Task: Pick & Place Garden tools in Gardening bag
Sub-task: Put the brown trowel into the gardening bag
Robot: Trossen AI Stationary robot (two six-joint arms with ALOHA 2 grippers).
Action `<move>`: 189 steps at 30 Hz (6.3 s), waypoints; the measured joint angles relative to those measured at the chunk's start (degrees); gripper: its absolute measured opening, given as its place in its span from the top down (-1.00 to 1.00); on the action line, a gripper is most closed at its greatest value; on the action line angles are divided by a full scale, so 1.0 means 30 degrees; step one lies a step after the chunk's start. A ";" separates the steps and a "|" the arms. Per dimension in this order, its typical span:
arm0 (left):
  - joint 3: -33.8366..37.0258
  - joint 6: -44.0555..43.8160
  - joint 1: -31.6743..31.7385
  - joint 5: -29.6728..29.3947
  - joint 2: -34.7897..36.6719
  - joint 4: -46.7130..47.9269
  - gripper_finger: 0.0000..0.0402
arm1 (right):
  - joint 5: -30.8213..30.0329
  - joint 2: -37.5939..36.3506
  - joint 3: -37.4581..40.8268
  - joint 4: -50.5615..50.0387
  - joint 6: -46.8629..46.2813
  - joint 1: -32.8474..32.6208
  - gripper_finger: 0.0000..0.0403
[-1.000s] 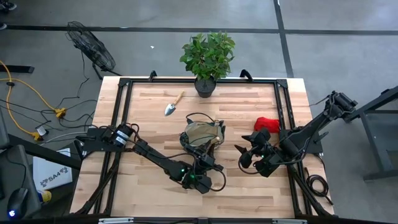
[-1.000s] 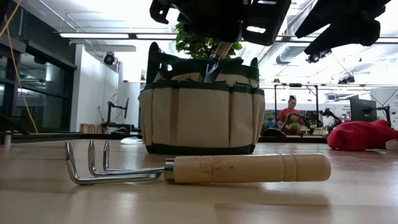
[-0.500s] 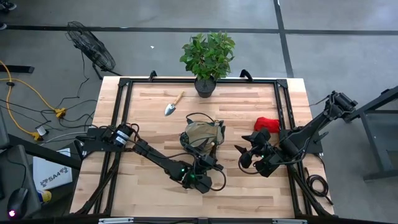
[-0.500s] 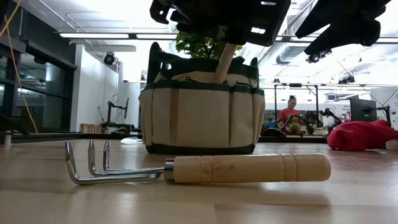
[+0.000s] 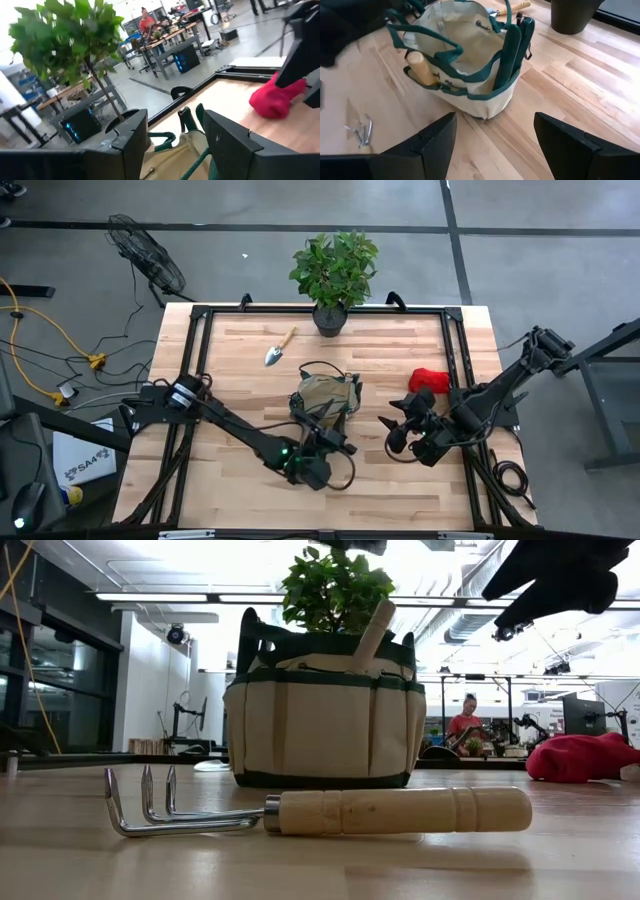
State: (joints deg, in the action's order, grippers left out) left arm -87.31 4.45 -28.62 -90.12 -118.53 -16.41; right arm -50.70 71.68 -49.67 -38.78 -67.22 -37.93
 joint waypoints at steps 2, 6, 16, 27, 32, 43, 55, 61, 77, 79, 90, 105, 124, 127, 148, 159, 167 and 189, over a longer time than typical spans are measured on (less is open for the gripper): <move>0.0000 0.0872 -0.0355 0.0007 0.0347 -0.0006 0.08 | -0.0013 0.0000 0.0000 -0.0060 0.0001 -0.0212 -0.28; 0.0000 0.2525 -0.1185 0.0008 0.0753 0.0001 0.08 | -0.0015 0.0000 0.0000 -0.0147 0.0001 -0.0579 -0.28; -0.0007 0.3882 -0.2902 0.2902 0.0888 0.0028 0.08 | 0.0018 0.0000 0.0000 -0.0154 -0.0007 -0.1007 -0.28; -0.0029 -0.2535 -0.2294 1.0280 0.1914 0.5334 0.07 | 0.0032 0.0000 0.0000 -0.0211 0.0001 -0.1007 -0.28; -0.0003 -0.4400 -0.2046 0.9453 0.2121 0.8181 0.07 | 0.0059 0.0000 0.0000 -0.0311 -0.0002 -0.1007 -0.28; -0.0023 -1.4588 -0.2214 0.7067 0.4553 1.9557 0.07 | 0.0103 0.0000 0.0000 -0.0322 -0.0094 -0.1007 -0.28; -0.0014 -2.8680 -0.1103 0.7214 0.6009 3.4774 0.07 | 0.0089 0.0000 0.0000 -0.0128 -0.0161 -0.1000 -0.28; 0.0153 -2.8808 0.0272 0.7775 0.6067 3.5451 0.07 | 0.0276 0.0000 0.0000 0.0087 -0.0233 -0.1007 -0.28; 0.5297 -2.7810 0.5443 0.8488 1.0808 3.4538 0.07 | 0.1080 0.0000 0.0000 0.0166 -0.0240 -0.1000 -0.28; 0.6478 -2.7190 0.6221 0.9197 1.2066 3.3436 0.07 | 0.0993 0.0000 0.0000 0.0192 -0.0233 -0.1007 -0.28; 1.4068 -1.6833 1.1856 1.7774 1.6543 1.9253 0.07 | 0.0901 0.0000 0.0000 0.0582 -0.0235 -0.0985 -0.28; 1.5066 -1.0131 2.0057 2.8892 1.6587 1.2572 0.07 | 0.0883 0.0000 0.0000 0.0589 -0.0211 -0.0985 -0.28; 1.3630 -0.7974 2.2040 2.8823 1.1240 0.9793 0.07 | 0.0897 0.0000 0.0000 0.0742 -0.0728 -0.0985 -0.28; 1.3085 -0.7722 2.2040 2.8384 1.0380 0.9796 0.07 | 0.0897 0.0000 0.0000 0.0755 -0.0728 -0.0985 -0.28; 1.1657 -0.6418 2.2025 2.7743 0.6858 0.9319 0.07 | 0.0890 0.0000 0.0000 0.1092 -0.0728 -0.0985 -0.28; 1.1650 -0.5981 2.1865 2.8256 0.6744 0.8787 0.07 | 0.0890 0.0000 0.0000 0.1084 -0.0670 -0.0985 -0.28; 1.0313 -0.4353 2.1855 2.9247 0.6744 1.0076 0.07 | 0.0890 0.0000 0.0000 0.1063 -0.0670 -0.0985 -0.28; 0.9296 -0.1529 2.0291 2.6834 0.5972 1.1082 0.07 | 0.0941 0.0000 0.0000 0.1303 -0.0728 -0.0978 -0.28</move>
State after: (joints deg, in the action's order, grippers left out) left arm -59.42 -0.14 32.25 -9.62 -100.62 16.84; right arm -47.88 71.68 -49.67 -34.87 -69.41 -40.86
